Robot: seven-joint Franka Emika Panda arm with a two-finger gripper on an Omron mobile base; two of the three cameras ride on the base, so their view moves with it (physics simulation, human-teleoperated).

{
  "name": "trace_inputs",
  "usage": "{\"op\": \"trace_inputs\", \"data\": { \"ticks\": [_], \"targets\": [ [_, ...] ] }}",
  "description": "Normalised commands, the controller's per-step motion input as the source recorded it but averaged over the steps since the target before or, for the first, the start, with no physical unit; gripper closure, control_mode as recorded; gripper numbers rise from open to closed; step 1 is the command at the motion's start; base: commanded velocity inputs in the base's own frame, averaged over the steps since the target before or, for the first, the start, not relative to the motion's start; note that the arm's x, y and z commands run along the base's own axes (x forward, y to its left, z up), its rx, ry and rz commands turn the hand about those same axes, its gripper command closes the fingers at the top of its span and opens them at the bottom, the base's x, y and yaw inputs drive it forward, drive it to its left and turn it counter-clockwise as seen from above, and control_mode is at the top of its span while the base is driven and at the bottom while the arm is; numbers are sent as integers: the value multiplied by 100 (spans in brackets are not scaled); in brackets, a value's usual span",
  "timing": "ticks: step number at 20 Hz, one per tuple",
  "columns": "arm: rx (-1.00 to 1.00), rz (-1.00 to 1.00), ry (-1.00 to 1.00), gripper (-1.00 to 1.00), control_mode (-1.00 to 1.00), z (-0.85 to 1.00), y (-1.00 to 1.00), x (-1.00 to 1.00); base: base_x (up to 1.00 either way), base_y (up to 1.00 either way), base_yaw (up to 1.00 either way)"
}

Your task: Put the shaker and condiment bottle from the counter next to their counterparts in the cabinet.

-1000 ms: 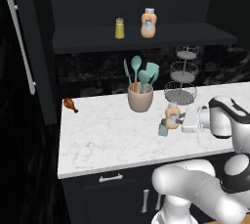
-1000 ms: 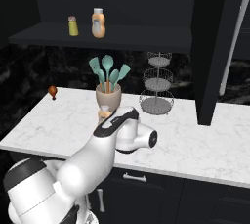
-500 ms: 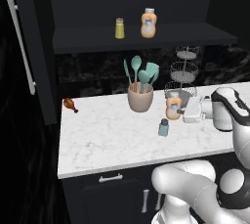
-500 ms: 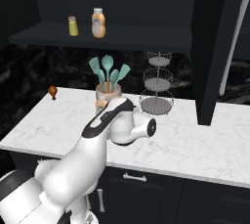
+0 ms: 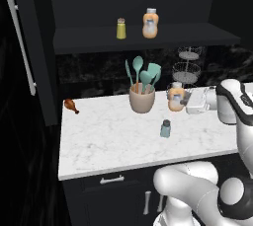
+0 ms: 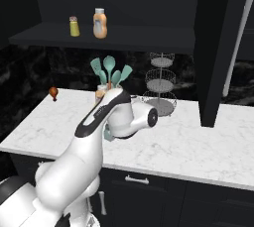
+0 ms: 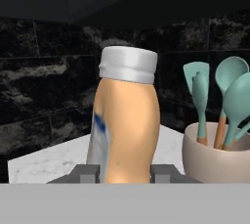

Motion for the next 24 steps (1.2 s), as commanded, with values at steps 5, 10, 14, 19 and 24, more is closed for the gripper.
{"op": "trace_inputs", "data": {
  "ticks": [5, 10, 14, 19, 24],
  "targets": [
    [0, 0, 0, 100, -100, 47, 0, 0, 0, 0, 0],
    [0, 0, 0, 100, -100, 51, 0, 0, 0, 0, 0],
    [0, 0, 0, 100, -100, 53, 0, 0, 0, 0, 0],
    [0, 0, 0, 100, -100, 53, 0, 0, 0, 0, 0],
    [0, 0, -3, 100, -100, 50, 0, 0, 0, 0, 0]
  ]
}}
